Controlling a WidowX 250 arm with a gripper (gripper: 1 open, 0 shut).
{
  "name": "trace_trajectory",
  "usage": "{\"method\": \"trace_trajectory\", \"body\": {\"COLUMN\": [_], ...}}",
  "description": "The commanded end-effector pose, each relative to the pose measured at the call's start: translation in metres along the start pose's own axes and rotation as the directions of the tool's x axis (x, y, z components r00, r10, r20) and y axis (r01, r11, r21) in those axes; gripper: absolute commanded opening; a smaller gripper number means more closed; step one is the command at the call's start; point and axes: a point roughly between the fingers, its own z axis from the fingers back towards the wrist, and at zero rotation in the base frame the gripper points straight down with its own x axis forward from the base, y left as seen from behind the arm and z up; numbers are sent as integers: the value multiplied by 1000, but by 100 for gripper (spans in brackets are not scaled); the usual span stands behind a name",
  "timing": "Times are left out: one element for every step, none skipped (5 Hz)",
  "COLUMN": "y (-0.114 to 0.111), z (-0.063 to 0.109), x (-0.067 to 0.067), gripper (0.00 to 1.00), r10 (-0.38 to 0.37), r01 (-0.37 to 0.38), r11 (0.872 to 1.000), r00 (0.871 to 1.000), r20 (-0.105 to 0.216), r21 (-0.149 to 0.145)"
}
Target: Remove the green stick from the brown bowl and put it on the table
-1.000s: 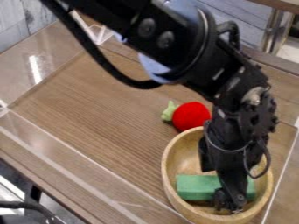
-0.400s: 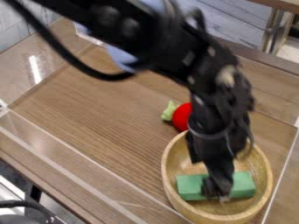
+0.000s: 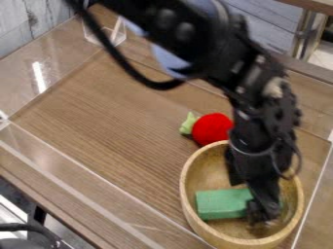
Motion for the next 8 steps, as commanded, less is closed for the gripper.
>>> {"method": "trace_trajectory", "body": {"y": [4,5,9,14,22,28,32,32], "z": [10,10,7,4,-6,-15,-7,-9], "x": [11,8,8,8,2,-1,-2,-13], "gripper": [100,100,100,100,100,100,0,0], "r10": [18,55,121,180,199,214,252,230], "r01": [-18,-55,-122,-180,-199,-214,-252,-230], "r11": [1000,998,992,984,980,977,968,973], "r00": [999,997,991,982,979,976,967,972], "r20": [48,51,54,51,48,45,43,37], "r21": [14,9,10,8,-1,-11,-4,-11]}}
